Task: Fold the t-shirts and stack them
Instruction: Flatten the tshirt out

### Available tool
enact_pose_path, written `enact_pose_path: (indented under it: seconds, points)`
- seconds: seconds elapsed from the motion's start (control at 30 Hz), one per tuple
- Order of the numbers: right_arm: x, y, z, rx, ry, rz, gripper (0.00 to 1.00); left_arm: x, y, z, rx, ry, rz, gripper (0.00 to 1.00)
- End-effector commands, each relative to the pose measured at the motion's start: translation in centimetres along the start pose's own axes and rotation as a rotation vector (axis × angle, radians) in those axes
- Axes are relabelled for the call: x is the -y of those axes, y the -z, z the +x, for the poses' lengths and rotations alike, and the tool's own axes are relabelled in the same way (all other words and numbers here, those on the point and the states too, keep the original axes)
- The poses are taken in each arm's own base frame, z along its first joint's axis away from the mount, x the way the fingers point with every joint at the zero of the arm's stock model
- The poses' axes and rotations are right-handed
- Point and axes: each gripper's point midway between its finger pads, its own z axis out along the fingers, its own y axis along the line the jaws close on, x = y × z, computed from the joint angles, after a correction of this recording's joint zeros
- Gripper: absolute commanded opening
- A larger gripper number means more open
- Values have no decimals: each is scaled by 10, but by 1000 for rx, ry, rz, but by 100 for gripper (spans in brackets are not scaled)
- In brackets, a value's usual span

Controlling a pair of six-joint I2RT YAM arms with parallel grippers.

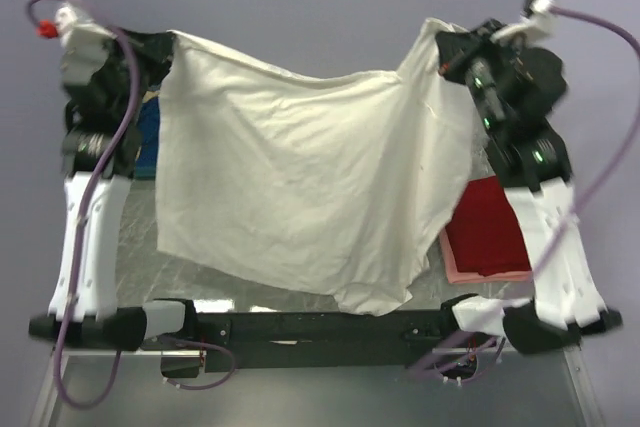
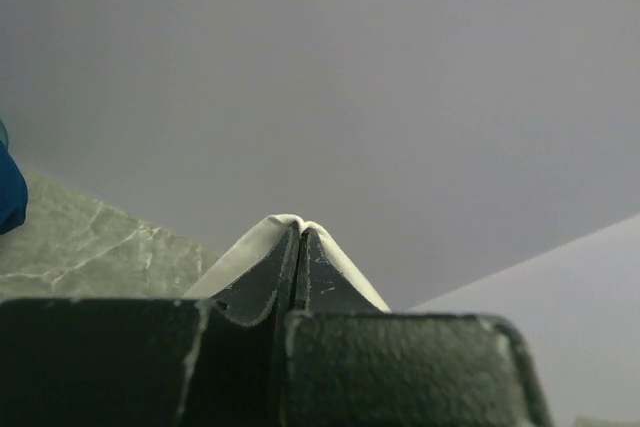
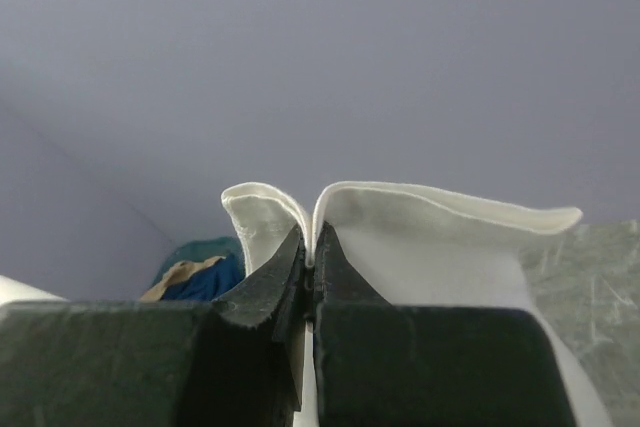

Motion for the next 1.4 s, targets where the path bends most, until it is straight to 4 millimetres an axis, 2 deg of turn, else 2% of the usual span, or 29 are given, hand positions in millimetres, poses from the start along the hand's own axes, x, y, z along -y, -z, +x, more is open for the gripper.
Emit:
enact_pose_path:
  seconds: [0.0, 0.03, 0.1, 0.13, 0.17, 0.2, 0.23, 0.27, 0.3, 0.43, 0.53, 0.57, 0.63, 0.67, 0.7, 0.73, 0.77, 0.8, 0.83, 0.87, 0.9, 0.93, 1.0, 1.03, 1.1, 1.13, 1.2, 1.23, 1.37]
  points:
    - [-13, -63, -13, 57, -35, -139, 0, 17, -51, -21, 106, -32, 91, 0]
    - [-5, -76, -20, 65, -29, -149, 0, 1, -82, -7, 76, -45, 64, 0]
    - [-2, -111, -30, 81, -44, -164, 0, 16, -102, -26, 121, -42, 115, 0]
    - [0, -129, -41, 99, -44, -185, 0, -1, -131, -13, 93, -37, 97, 0]
    - [0, -136, -51, 119, -43, -194, 0, 17, -135, -32, 133, -31, 148, 0]
    - [0, -141, -59, 138, -43, -202, 0, -2, -160, -26, 108, -14, 138, 0]
    - [-5, -145, -75, 183, -48, -225, 0, 0, -166, -34, 119, -3, 158, 0]
    - [-1, -145, -87, 216, -44, -233, 0, 12, -165, -55, 158, -3, 206, 0]
    - [-5, -142, -101, 266, -42, -256, 0, 8, -177, -52, 146, 20, 237, 0]
    - [-10, -114, -129, 372, -45, -283, 0, 15, -172, -83, 178, 73, 370, 0]
    - [-8, -100, -125, 376, -40, -277, 0, -1, -165, -93, 180, 81, 353, 0]
    - [-5, -100, -118, 360, -46, -270, 0, -23, -170, -83, 158, 88, 306, 0]
    - [9, -100, -84, 279, -77, -246, 0, -30, -160, -77, 146, 85, 288, 0]
    - [16, -101, -68, 246, -93, -237, 0, -60, -165, -54, 107, 104, 239, 0]
    - [19, -100, -51, 210, -124, -250, 0, -60, -154, -50, 101, 105, 239, 1]
    - [37, -99, -13, 131, -156, -215, 0, -72, -153, -39, 83, 110, 216, 1]
    - [44, -96, 7, 90, -177, -210, 0, -106, -154, -10, 35, 135, 144, 1]
    - [49, -92, 27, 47, -215, -210, 0, -112, -144, -3, 22, 147, 126, 1]
    - [67, -83, 69, -33, -250, -165, 0, -146, -140, 29, -37, 178, 53, 1]
    - [76, -77, 92, -75, -276, -148, 0, -158, -134, 43, -61, 194, 24, 1]
    - [93, -63, 134, -148, -328, -107, 0, -164, -123, 49, -69, 209, -3, 1]
    - [97, -54, 157, -198, -356, -106, 0, -198, -111, 80, -118, 242, -88, 1]
    - [113, -28, 211, -304, -409, -76, 0, -213, -91, 94, -125, 262, -146, 1]
    - [114, -19, 229, -345, -415, -74, 1, -241, -76, 121, -162, 286, -224, 1]
    - [132, 10, 273, -440, -417, 0, 9, -263, -51, 140, -182, 331, -322, 1]
    - [135, 20, 287, -475, -414, 17, 14, -283, -34, 160, -212, 348, -393, 2]
    - [147, 50, 320, -559, -402, 71, 33, -294, -12, 166, -186, 360, -453, 6]
    - [149, 60, 330, -586, -399, 77, 36, -312, 7, 184, -212, 373, -525, 8]
    - [139, 112, 374, -710, -365, 59, 46, -323, 49, 185, -152, 368, -610, 14]
